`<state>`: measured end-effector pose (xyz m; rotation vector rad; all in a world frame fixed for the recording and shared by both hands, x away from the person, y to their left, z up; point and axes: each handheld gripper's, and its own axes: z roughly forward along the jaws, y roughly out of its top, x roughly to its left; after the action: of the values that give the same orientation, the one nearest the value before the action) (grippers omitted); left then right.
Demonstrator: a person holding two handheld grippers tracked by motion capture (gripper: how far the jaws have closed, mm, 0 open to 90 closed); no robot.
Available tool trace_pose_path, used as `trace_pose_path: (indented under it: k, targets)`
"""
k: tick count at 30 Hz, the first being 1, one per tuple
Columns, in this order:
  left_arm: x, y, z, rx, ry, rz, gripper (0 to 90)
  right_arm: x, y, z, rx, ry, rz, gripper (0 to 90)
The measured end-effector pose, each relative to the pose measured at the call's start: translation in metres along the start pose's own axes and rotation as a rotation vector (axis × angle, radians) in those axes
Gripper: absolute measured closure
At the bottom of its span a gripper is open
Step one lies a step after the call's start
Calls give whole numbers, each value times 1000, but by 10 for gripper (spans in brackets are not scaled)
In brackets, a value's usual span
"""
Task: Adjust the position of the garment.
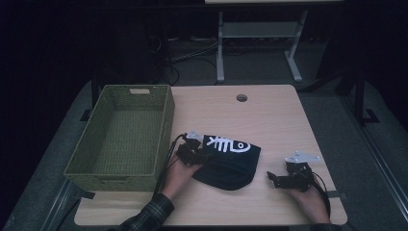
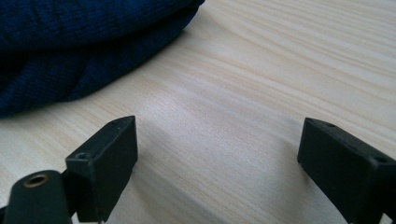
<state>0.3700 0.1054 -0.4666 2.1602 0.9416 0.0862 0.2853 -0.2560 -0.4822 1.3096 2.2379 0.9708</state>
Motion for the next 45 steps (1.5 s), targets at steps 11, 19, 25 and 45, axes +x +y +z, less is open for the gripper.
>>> trace_pose_path:
  k: [11,19,25,45]
  targets:
    - [1,2,-3,0,-42,-38,702,0,0,0,0,0,0,120]
    - [-9,11,-15,-39,-81,-36,708,0,0,0,1,1,0,120]
    - [-15,19,-31,-72,-96,-24,709,0,0,0,1,0,1,119]
    - [-23,39,-80,-172,-111,-1,709,0,0,0,0,0,0,120]
